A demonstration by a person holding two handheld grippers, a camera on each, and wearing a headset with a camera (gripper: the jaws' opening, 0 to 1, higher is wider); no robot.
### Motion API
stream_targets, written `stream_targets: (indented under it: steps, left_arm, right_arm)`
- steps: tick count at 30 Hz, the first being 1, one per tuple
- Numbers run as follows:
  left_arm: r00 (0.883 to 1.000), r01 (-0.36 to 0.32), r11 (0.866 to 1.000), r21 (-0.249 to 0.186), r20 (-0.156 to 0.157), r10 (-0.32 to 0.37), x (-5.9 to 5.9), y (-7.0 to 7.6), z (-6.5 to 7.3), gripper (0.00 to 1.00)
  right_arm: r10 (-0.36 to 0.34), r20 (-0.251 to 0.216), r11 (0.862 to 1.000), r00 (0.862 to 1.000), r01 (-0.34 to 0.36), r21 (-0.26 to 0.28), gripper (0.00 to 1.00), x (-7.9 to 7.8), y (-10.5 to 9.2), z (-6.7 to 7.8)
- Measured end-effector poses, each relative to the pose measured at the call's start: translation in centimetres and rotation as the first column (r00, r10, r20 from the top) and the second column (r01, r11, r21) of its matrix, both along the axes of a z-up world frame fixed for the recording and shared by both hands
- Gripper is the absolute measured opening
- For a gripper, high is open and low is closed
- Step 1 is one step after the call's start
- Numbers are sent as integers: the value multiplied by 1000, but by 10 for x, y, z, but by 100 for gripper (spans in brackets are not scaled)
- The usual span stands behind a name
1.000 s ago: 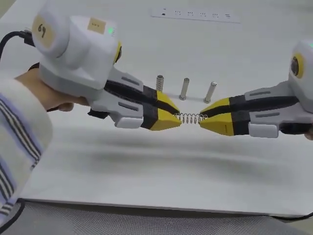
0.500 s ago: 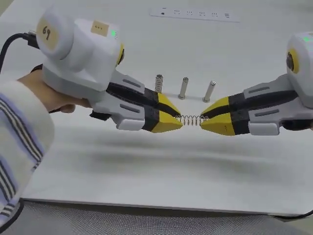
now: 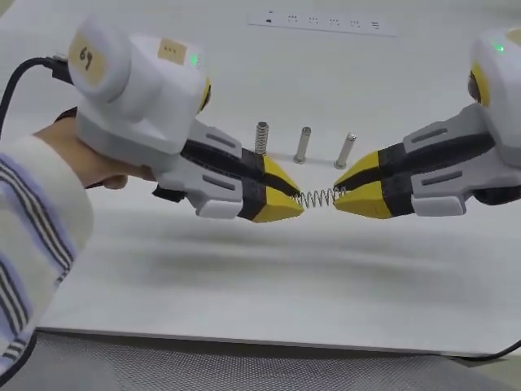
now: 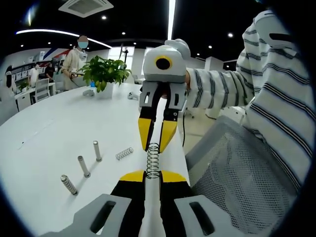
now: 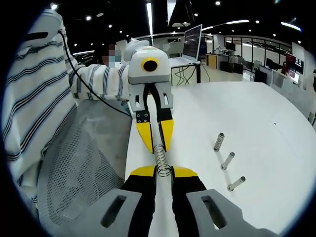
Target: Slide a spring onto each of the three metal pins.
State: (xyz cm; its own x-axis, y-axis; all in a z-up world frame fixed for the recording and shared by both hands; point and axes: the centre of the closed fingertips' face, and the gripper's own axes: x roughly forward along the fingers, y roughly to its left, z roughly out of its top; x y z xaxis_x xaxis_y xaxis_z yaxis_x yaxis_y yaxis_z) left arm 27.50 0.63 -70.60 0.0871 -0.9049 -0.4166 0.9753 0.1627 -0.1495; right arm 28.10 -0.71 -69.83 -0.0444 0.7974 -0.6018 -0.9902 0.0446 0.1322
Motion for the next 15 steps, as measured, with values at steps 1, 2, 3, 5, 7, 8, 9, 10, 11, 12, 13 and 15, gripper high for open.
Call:
stream_targets:
  steps: [1, 2, 3, 5, 7, 8, 9, 10, 11, 12, 13, 15]
  left_arm:
    - [1000, 0, 1000, -1, 1, 0, 0, 0, 0, 3]
    - [1000, 2, 1000, 0, -1, -2, -1, -1, -1, 3]
    - [1000, 4, 1000, 1, -2, -4, -1, -1, -1, 3]
    - [1000, 8, 1000, 8, -2, -8, -2, -2, -4, 3]
    - [1000, 9, 1000, 18, -4, -9, -3, -2, -7, 3]
    - [1000, 10, 1000, 21, -3, -9, -3, -3, -8, 3]
    - [1000, 10, 1000, 23, -5, -10, -3, -3, -8, 3]
    - [1000, 11, 1000, 21, -4, -11, -3, -4, -8, 3]
    - [1000, 11, 1000, 20, -2, -11, -3, -4, -8, 3]
    - [1000, 11, 1000, 19, -1, -11, -3, -5, -9, 3]
    - [1000, 10, 1000, 16, -2, -9, -3, -5, -9, 3]
    - [1000, 10, 1000, 12, -2, -10, -2, -7, -10, 3]
  right_arm:
    - [1, 2, 1000, 1000, -1, -10, 8, 0, -1, -1]
    - [11, 7, 1000, 1000, -11, -28, 8, -1, -2, -2]
    - [19, 11, 999, 1000, -19, -44, 8, -3, -1, -2]
    - [25, 10, 998, 1000, -24, -64, 8, -3, -1, -3]
    - [39, 18, 996, 999, -38, -81, 8, -4, 0, -3]
    - [44, 21, 995, 999, -42, -91, 8, -4, 0, -3]
    - [50, 22, 994, 999, -47, -101, 8, -5, 0, -3]
    - [56, 27, 992, 998, -53, -111, 8, -6, 0, -3]
    - [64, 33, 990, 997, -60, -125, 8, -6, 0, -4]
    - [66, 36, 989, 997, -61, -131, 8, -5, 0, -4]
    - [68, 41, 988, 997, -62, -138, 8, -5, 0, -3]
    - [80, 52, 983, 995, -71, -168, 8, -5, -2, -4]
